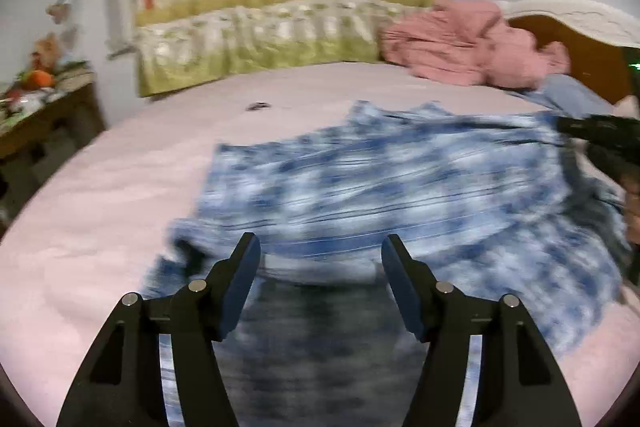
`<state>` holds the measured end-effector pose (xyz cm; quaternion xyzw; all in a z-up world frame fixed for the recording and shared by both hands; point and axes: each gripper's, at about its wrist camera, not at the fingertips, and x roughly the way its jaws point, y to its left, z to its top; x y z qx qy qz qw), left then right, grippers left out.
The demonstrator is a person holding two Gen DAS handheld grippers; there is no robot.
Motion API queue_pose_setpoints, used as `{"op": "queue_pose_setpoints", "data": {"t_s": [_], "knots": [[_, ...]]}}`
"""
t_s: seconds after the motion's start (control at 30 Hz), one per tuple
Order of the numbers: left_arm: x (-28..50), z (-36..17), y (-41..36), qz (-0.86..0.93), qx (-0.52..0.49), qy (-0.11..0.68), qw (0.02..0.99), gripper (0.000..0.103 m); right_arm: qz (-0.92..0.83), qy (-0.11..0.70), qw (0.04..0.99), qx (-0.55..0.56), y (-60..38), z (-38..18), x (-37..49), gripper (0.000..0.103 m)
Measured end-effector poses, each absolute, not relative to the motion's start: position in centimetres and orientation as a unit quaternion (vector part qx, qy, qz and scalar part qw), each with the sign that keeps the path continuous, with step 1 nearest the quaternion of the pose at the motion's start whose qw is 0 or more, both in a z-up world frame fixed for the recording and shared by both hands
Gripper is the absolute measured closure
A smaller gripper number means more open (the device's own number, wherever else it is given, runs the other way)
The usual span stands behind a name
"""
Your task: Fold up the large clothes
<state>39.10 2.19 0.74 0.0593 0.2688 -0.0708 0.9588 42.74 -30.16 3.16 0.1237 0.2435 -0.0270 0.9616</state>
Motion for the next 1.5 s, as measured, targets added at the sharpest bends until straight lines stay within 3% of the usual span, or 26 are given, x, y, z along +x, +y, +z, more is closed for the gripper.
{"op": "queue_pose_setpoints", "data": {"t_s": [0.1,0.3,0.4,0.7,0.87,0.93,1.0,1.07,1.1,1.13,1.23,1.37,1.5], "knots": [[40.3,0.3,4.3,-0.039,0.036,0.280,0.959,0.041,-0.075,0.225,0.971,0.043,-28.8,3.6,42.8,0.097],[41.6,0.1,7.6,0.018,0.012,0.292,0.956,0.040,-0.154,0.210,0.965,0.010,-29.4,4.0,42.5,0.097],[42.3,-0.6,7.8,0.080,0.069,0.288,0.952,0.037,-0.169,0.205,0.964,0.006,-30.0,4.5,41.9,0.097],[45.0,-4.1,9.5,0.082,0.024,0.374,0.924,0.037,-0.169,0.263,0.949,0.023,-31.9,3.2,43.1,0.097],[43.6,-2.6,8.9,0.078,0.033,0.336,0.938,0.037,-0.140,0.284,0.941,0.119,-34.2,4.2,41.8,0.071],[42.1,-0.9,8.2,0.080,0.050,0.287,0.953,0.037,-0.117,0.272,0.944,0.142,-34.6,5.0,40.3,0.050],[40.6,0.7,7.5,0.066,0.055,0.249,0.965,0.037,-0.115,0.259,0.949,0.140,-34.3,5.7,39.2,0.040],[38.5,2.3,6.8,0.045,0.055,0.210,0.975,0.032,-0.126,0.245,0.956,0.102,-33.5,6.3,38.0,0.031],[37.5,2.9,6.3,0.036,0.057,0.190,0.979,0.029,-0.130,0.244,0.958,0.080,-33.0,6.5,37.9,0.018],[36.7,3.5,6.0,0.030,0.061,0.174,0.982,0.020,-0.137,0.244,0.959,0.047,-32.2,6.6,37.8,0.013],[34.2,5.2,4.7,0.006,0.069,0.121,0.990,0.000,-0.135,0.242,0.960,0.037,-31.5,6.7,37.2,0.013],[32.4,5.9,2.7,-0.036,0.084,0.085,0.992,0.000,-0.085,0.240,0.963,0.092,-31.8,7.3,36.3,0.013],[33.1,5.2,1.2,-0.044,0.088,0.119,0.988,0.000,-0.096,0.217,0.968,0.087,-31.5,8.1,35.2,0.013]]}}
